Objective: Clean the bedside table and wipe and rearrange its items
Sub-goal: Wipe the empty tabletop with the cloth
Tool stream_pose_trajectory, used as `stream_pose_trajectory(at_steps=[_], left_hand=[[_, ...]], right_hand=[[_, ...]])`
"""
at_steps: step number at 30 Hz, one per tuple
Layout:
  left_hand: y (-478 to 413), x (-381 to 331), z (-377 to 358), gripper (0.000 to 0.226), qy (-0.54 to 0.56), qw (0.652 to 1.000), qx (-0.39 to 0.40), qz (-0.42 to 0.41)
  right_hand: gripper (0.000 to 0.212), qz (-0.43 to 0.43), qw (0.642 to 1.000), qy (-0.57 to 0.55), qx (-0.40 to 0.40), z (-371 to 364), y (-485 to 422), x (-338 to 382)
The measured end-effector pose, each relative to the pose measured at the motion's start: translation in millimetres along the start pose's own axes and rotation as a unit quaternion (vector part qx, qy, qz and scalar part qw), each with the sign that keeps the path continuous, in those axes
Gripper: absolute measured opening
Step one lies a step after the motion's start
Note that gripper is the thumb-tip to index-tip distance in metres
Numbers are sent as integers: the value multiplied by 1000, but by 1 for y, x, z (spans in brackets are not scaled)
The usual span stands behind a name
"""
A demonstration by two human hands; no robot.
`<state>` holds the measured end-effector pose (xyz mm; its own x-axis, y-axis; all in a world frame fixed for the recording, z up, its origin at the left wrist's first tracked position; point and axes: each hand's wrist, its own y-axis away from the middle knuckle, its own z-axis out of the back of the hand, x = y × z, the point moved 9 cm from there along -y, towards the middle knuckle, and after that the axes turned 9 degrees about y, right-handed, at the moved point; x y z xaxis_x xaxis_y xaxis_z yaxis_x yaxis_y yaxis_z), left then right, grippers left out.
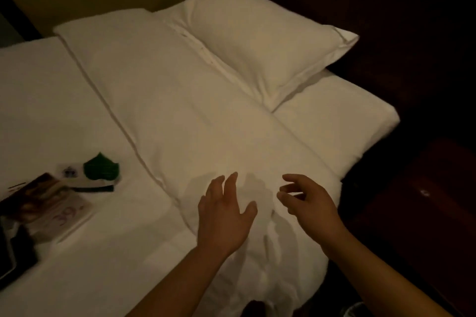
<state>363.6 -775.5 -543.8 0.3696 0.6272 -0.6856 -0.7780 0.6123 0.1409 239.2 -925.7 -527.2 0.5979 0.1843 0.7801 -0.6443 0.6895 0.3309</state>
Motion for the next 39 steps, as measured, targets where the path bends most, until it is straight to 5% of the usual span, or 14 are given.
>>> stream_pose_trajectory(at_steps=[18,21,24,27,30,33,39], left_hand=[[54,-222,-259,71,-72,963,170,-195],[54,-231,-298,68,-107,954,179,-217],[44,-242,-330,66,-154,941,167,-250],[26,-251,-359,68,-204,922,161,-287],[6,-253,-384,65,-237,905,158,-315],[-3,-248,-406,70,-257,896,162,-324],[3,-245,-412,68,-260,892,133,-344]], right_hand=[[37,-107,978,-19,-178,267,120,-223],[38,-124,955,73,-258,322,162,-272],[43,-186,884,261,-340,380,211,-328],[59,-308,837,353,-283,403,242,-396],[74,-362,848,341,-181,376,250,-451],[73,-342,868,324,-158,340,243,-471],[35,-139,868,334,-341,337,215,-429]])
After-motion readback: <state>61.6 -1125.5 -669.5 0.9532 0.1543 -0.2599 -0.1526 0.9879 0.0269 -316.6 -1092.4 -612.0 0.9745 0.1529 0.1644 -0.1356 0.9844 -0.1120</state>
